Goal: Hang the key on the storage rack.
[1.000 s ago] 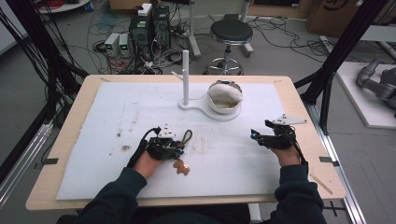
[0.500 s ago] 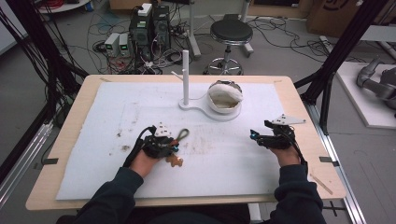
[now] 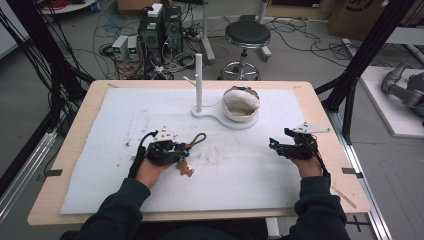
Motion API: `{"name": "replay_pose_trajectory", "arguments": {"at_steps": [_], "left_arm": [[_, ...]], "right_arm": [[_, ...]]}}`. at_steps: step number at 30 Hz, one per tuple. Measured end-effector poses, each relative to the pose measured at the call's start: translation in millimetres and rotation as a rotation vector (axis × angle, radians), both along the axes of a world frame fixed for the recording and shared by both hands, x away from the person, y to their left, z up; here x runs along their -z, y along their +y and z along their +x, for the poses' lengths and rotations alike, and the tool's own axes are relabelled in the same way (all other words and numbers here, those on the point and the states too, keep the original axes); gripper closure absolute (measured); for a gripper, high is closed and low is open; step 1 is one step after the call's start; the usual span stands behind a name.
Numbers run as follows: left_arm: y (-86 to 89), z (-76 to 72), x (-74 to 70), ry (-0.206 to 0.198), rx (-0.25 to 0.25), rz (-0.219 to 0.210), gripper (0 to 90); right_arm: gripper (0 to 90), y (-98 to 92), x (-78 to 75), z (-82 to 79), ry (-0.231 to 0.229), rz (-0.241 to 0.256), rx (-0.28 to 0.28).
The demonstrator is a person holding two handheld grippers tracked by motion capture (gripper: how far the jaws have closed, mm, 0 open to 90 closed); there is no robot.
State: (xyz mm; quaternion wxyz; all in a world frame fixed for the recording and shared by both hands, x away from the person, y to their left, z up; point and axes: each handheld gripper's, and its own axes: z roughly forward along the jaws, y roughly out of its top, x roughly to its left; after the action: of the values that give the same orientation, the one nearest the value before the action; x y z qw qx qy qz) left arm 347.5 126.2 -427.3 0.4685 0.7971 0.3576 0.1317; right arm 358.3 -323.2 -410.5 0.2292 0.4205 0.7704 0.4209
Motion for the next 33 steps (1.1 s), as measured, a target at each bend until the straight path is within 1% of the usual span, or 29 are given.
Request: {"name": "replay_pose_trajectory", "arguments": {"at_steps": [2, 4, 6, 10, 11, 14, 16, 18, 21, 22, 27, 28, 30, 33], "left_arm": [[6.7, -0.3, -7.2, -0.020, -0.013, -0.033, 71.3], [13.6, -0.9, -14.9, -0.047, -0.036, -0.075, 71.3], [21.4, -1.4, -24.0, -0.083, -0.050, -0.107, 71.3], [35.6, -1.7, -42.7, -0.153, -0.089, -0.155, 71.3], [38.4, -1.0, -46.4, -0.163, -0.097, -0.170, 71.3], [44.2, 3.4, -59.7, -0.189, -0.112, -0.193, 71.3], [45.0, 5.8, -68.5, -0.207, -0.109, -0.196, 71.3], [44.5, 9.3, -79.9, -0.238, -0.104, -0.201, 71.3], [42.6, 16.2, -91.4, -0.254, -0.103, -0.204, 71.3], [41.2, 19.0, -94.8, -0.266, -0.105, -0.203, 71.4], [28.2, 34.2, -111.2, -0.294, -0.093, -0.185, 71.3], [25.6, 37.4, -113.9, -0.294, -0.089, -0.178, 71.3], [20.5, 42.1, -117.5, -0.301, -0.088, -0.173, 71.3], [13.2, 51.7, -120.2, -0.298, -0.090, -0.155, 71.3]], "right_arm": [[24.4, -0.9, -0.4, -0.1, -0.005, -0.002, 0.000], [24.4, -2.0, -1.1, -0.5, -0.007, 0.003, 0.004], [24.4, -3.0, -1.6, -0.9, -0.008, 0.014, 0.007], [24.4, -5.2, -2.4, -0.9, -0.016, 0.026, 0.014], [24.4, -5.8, -2.5, -0.7, -0.020, 0.027, 0.013], [24.4, -6.1, -3.2, -1.0, -0.022, 0.033, 0.016], [24.4, -5.9, -3.6, -1.2, -0.023, 0.036, 0.016], [24.4, -5.7, -3.7, -1.1, -0.024, 0.035, 0.015], [24.4, -5.3, -3.4, -0.7, -0.022, 0.039, 0.015], [24.4, -5.1, -3.4, -0.7, -0.020, 0.039, 0.016], [24.4, -5.5, -3.3, -0.6, -0.021, 0.041, 0.014], [24.4, -5.5, -3.3, -0.6, -0.020, 0.041, 0.014], [24.4, -5.6, -3.2, -0.6, -0.020, 0.041, 0.014], [24.4, -5.2, -3.3, -0.9, -0.018, 0.041, 0.013]]}}
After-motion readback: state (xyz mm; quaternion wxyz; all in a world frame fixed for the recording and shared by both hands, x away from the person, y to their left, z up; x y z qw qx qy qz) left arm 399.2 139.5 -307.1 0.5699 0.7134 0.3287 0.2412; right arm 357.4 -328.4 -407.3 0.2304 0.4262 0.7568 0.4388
